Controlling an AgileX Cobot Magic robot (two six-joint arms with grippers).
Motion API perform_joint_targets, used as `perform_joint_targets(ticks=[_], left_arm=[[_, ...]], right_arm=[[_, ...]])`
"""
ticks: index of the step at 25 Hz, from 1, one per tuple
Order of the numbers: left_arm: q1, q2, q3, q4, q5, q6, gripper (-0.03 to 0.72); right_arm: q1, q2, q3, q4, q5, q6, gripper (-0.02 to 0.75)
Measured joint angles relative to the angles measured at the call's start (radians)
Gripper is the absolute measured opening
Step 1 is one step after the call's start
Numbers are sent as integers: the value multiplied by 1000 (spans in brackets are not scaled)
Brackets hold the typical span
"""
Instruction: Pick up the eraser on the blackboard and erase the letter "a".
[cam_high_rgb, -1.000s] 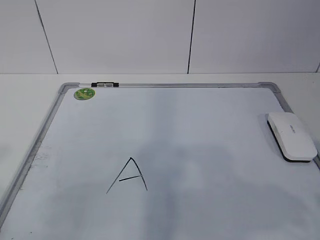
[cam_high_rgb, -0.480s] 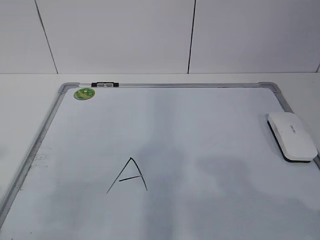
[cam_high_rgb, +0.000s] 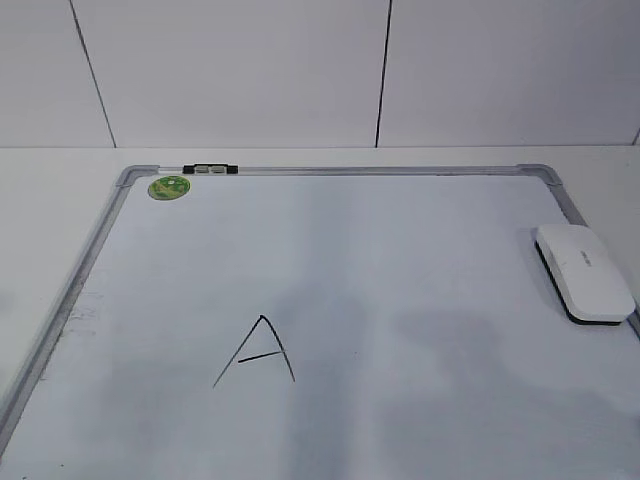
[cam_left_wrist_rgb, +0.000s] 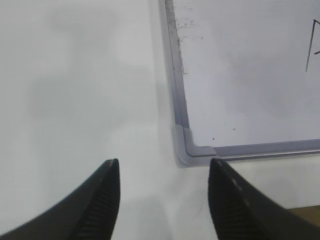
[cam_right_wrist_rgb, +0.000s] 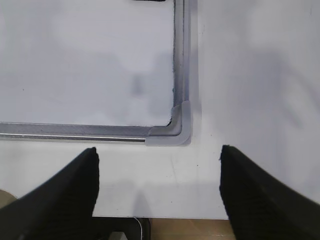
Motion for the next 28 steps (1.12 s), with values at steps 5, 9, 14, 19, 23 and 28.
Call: perform_joint_targets(ticks=[5, 9, 14, 19, 23, 28], left_arm=[[0, 0, 0, 0, 0, 0, 424], [0, 0, 0, 0, 0, 0, 424], [0, 0, 0, 0, 0, 0, 416], [0, 0, 0, 0, 0, 0, 413], [0, -4, 0, 0, -1, 0, 413], [0, -61, 0, 0, -1, 0, 413]], right_arm=[[0, 0, 0, 0, -1, 1, 592], [0, 0, 0, 0, -2, 1, 592], [0, 0, 0, 0, -2, 1, 592], [0, 0, 0, 0, -2, 1, 592], [0, 0, 0, 0, -2, 1, 592], [0, -39, 0, 0, -4, 1, 592]])
